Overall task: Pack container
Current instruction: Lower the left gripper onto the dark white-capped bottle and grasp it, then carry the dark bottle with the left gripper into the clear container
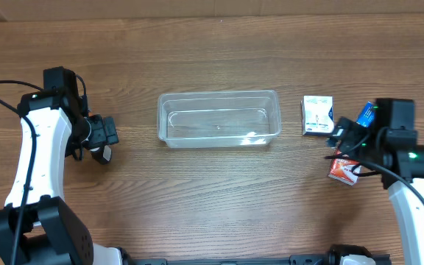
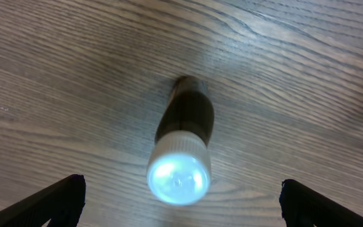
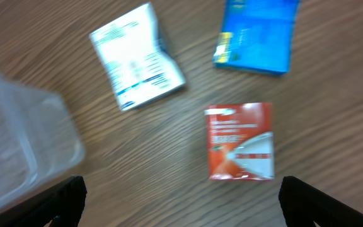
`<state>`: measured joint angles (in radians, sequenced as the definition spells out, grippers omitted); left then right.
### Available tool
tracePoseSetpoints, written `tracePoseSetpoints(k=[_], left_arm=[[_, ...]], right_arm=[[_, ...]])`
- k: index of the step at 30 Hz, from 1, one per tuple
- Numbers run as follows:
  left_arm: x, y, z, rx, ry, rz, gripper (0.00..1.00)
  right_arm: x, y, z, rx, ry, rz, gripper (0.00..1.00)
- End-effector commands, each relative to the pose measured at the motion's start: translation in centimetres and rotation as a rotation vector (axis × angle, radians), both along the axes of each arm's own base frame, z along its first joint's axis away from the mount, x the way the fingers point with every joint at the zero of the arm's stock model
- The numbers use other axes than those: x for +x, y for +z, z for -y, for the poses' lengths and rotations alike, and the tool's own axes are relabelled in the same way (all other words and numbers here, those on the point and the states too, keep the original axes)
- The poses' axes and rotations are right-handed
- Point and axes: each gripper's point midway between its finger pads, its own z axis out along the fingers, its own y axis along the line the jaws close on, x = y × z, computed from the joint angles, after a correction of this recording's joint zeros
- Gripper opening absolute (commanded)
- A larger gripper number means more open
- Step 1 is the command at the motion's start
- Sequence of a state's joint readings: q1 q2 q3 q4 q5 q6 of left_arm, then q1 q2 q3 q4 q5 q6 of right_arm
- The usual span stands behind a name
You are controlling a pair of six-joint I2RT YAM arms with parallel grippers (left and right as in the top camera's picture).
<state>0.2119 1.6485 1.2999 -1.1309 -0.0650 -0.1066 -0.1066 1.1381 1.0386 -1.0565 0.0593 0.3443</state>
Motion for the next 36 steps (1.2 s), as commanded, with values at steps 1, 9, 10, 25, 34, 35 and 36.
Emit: tracePoseSetpoints(k=[1, 9, 10, 25, 34, 35, 36], left_arm=[[0.8, -0.5, -0.8, 0.027, 0.027, -0.005, 1.0], [0.9, -2.4, -1.1, 0.03, 0.027, -0.055, 1.0], [0.9, -2.7, -1.0, 0.027, 0.026, -0.066, 1.0], [0.7, -4.1, -0.7, 0.018, 0.018, -0.113, 0.59], [1.0, -4.1, -0.8, 0.02, 0.018, -0.1, 0.34], [1.1, -4.1, -0.8, 0.018, 0.018, -0.098, 0.33], [1.1, -4.1, -0.8, 0.018, 0.018, -0.097, 0.33]], right_arm=[[0.2, 0.9, 1.3, 0.038, -0.073, 0.032, 1.0], [0.1, 0.9, 1.8, 0.037, -0.089, 0.032, 1.0], [0.1, 0.9, 1.8, 0.037, -0.089, 0.032, 1.0], [0.2, 0.9, 1.8, 0.035, -0.086, 0.034, 1.0], [0.2, 0.9, 1.8, 0.035, -0.086, 0.034, 1.0], [0.2, 0.9, 1.8, 0.035, -0.086, 0.034, 1.0], [0.2, 0.9, 1.8, 0.035, -0.086, 0.034, 1.0]])
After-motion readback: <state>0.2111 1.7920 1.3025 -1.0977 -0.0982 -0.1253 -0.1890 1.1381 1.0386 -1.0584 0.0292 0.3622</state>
